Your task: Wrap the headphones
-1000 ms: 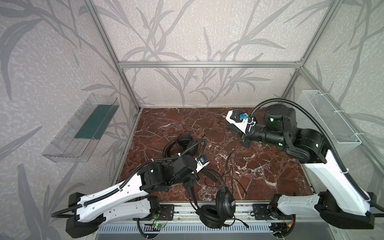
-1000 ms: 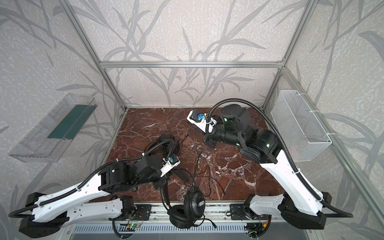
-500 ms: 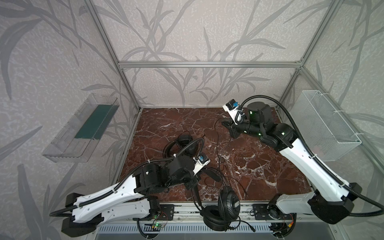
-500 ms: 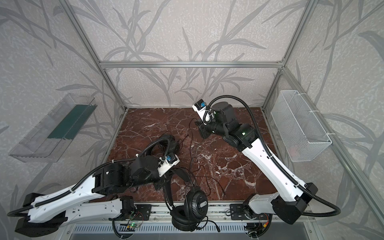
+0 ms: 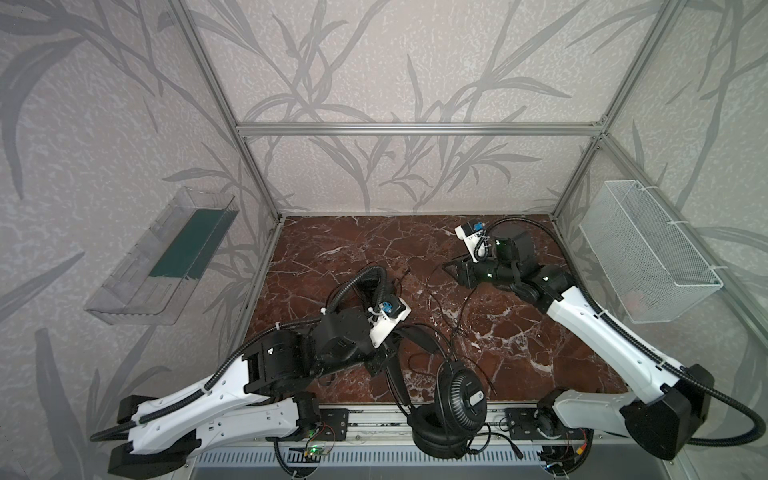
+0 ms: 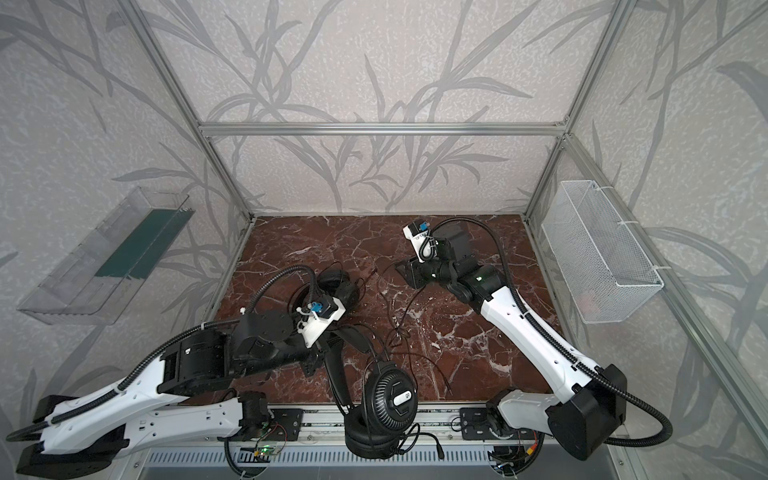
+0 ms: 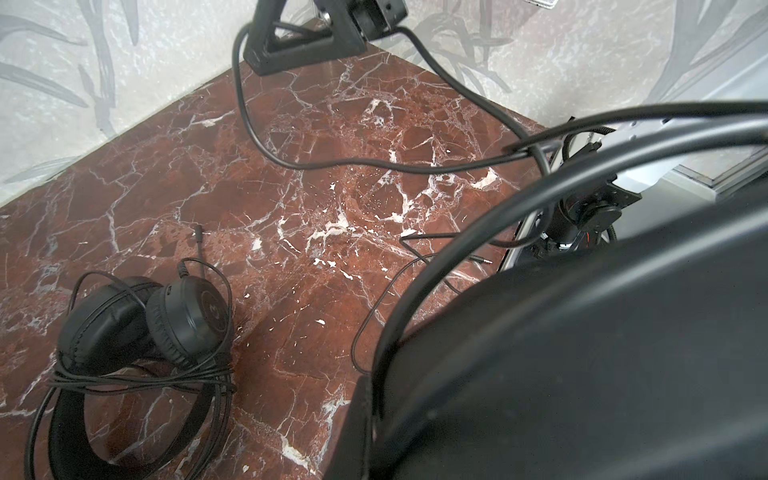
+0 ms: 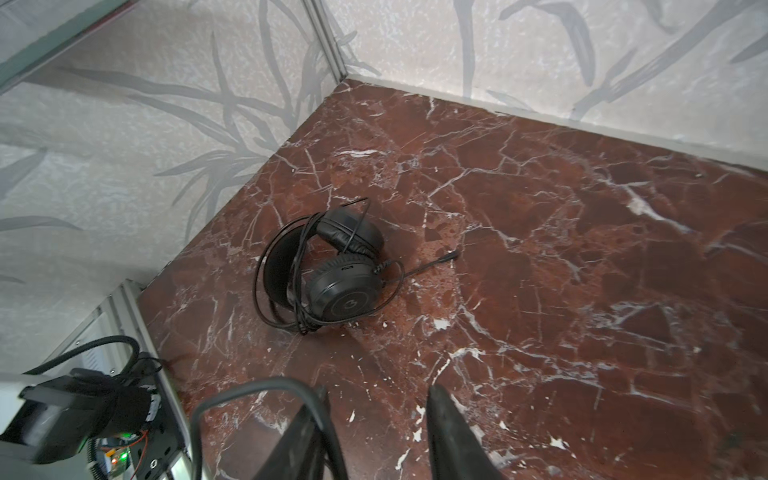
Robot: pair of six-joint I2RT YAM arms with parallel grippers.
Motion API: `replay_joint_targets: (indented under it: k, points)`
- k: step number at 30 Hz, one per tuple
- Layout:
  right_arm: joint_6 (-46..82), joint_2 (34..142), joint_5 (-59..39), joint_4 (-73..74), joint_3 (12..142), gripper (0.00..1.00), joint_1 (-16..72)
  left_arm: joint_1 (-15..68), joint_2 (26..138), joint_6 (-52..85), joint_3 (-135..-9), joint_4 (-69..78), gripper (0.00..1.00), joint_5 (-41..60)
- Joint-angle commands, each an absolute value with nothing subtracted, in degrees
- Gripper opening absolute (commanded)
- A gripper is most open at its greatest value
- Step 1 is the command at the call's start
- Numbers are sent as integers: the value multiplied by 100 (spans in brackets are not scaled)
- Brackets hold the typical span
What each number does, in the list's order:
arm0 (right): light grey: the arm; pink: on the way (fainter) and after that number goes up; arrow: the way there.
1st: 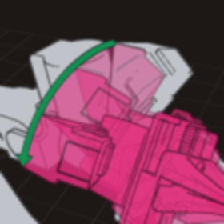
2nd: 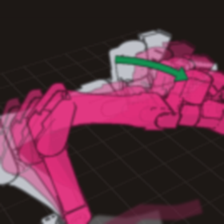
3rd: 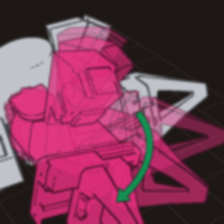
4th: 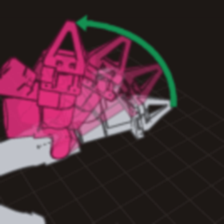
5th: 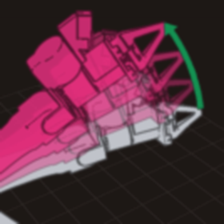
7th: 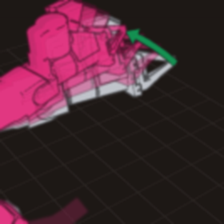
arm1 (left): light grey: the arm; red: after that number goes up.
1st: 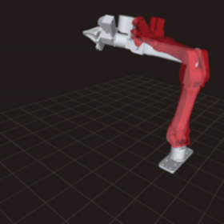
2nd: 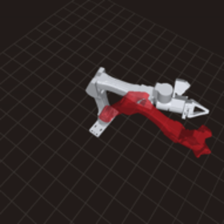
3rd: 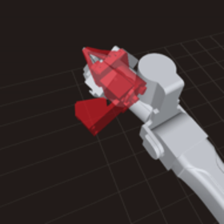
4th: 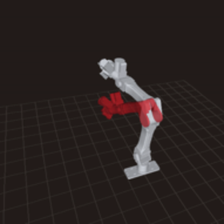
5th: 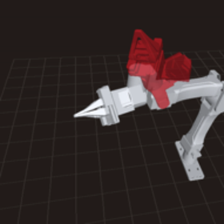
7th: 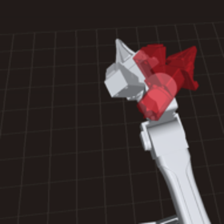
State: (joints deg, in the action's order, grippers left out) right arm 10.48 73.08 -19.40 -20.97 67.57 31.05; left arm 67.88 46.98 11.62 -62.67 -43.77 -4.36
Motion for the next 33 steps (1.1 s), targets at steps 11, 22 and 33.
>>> replay_joint_targets:
  k: [11, 22, 33]
  points:
    - [1446, 7122, -2323, -1236, 5815, 64, 3072, 6717, 4218, 1844, -6749, -3791, 0, -798]
    - [2123, 6326, -2234, -1652, 5530, 78, 2905, 6399, 4008, 2238, -6769, -3792, 0, -388]
    - [2250, 5082, -1900, -1676, 4938, 85, 2518, 5893, 4122, 2540, -6744, -3728, 0, 473]
